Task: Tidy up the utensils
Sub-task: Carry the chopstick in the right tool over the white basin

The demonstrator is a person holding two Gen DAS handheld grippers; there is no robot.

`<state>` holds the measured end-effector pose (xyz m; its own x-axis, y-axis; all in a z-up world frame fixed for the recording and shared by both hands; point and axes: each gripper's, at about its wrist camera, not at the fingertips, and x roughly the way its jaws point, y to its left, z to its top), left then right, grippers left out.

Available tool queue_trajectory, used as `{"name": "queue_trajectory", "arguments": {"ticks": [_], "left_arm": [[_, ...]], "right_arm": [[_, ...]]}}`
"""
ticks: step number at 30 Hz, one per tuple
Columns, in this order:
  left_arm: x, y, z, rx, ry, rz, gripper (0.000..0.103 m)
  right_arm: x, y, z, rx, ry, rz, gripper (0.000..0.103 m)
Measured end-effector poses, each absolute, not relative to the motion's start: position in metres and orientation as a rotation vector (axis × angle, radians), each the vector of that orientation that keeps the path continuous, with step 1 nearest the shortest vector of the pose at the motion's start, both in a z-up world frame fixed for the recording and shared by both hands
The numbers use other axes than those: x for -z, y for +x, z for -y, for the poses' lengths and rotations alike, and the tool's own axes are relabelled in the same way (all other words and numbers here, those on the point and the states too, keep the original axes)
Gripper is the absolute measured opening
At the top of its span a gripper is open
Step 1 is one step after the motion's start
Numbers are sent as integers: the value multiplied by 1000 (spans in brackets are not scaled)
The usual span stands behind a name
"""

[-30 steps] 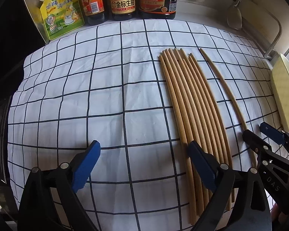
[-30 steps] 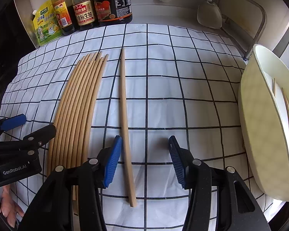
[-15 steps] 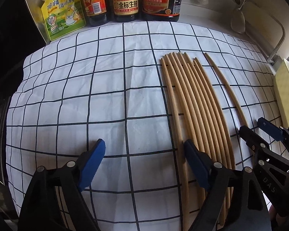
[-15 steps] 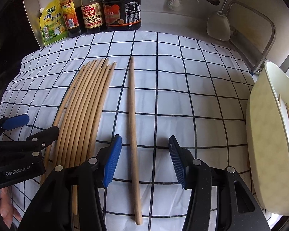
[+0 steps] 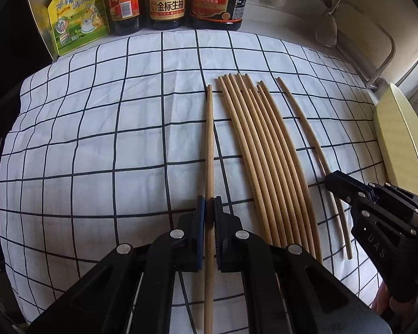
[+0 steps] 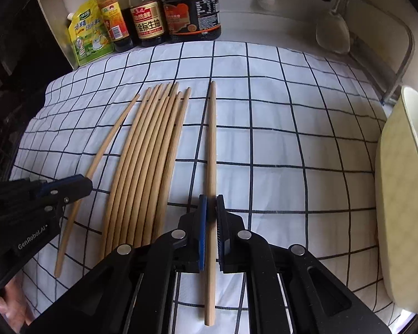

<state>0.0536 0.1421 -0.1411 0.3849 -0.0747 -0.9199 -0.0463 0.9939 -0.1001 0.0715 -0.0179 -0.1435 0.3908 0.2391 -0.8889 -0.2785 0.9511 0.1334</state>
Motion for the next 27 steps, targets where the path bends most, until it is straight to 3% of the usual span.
{"name": "queue_trajectory", "arguments": {"ticks": [14, 27], "left_arm": [[76, 35, -123, 102, -128, -1093, 7], [21, 74, 21, 419, 18, -992, 7]], "right_arm": [[67, 34, 55, -349, 44, -1072, 7], [19, 32, 196, -94, 158, -945, 7]]}}
